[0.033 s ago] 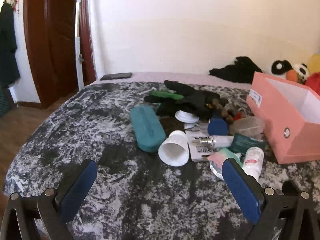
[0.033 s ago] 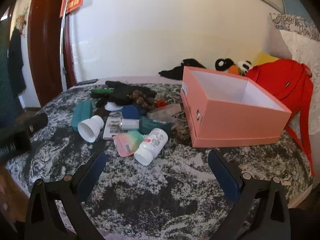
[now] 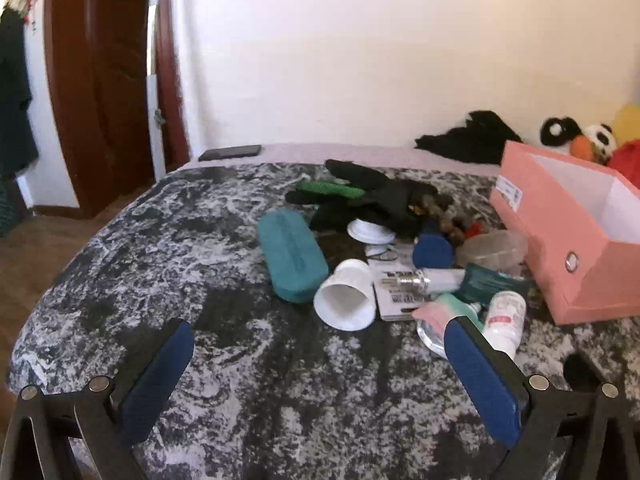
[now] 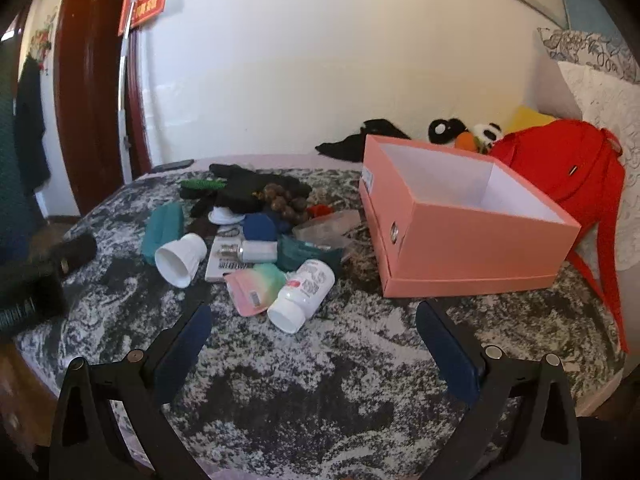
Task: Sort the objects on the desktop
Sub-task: 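Move both tools toward the cluttered items on the bed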
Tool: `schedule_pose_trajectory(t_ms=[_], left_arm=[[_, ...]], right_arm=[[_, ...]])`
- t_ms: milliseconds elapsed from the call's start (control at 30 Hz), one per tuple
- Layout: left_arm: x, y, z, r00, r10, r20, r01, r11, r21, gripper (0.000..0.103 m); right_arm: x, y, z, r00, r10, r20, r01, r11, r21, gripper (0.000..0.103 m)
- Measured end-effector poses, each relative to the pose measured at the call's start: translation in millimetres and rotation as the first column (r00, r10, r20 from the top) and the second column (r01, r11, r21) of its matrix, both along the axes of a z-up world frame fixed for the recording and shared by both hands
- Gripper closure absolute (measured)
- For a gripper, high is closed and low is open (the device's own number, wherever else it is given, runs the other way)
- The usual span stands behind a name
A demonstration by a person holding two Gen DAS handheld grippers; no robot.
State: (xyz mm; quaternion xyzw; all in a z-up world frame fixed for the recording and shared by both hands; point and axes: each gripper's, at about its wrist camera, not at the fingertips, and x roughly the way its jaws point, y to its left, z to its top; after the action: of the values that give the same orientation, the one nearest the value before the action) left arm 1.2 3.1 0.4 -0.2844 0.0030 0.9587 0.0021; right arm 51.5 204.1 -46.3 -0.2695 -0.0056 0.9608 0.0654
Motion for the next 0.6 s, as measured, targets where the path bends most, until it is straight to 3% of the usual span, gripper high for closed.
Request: schedule_pose_trajectory(t_ms=[300, 600], left_arm=[[6, 14, 2, 1.0, -0.021, 0.016, 0.022, 0.999, -0.041, 0.0], [1, -7, -2, 0.993, -0.087, 0.078, 0.078, 0.99, 0.113, 0.0]], right_arm=[[-9, -2, 8, 0.998, -0.032, 0.054, 0.033, 0.999, -0.015, 0.0], [-7, -6, 7, 0.998, -0.036, 0.049, 0.036, 0.999, -0.011, 0.0]])
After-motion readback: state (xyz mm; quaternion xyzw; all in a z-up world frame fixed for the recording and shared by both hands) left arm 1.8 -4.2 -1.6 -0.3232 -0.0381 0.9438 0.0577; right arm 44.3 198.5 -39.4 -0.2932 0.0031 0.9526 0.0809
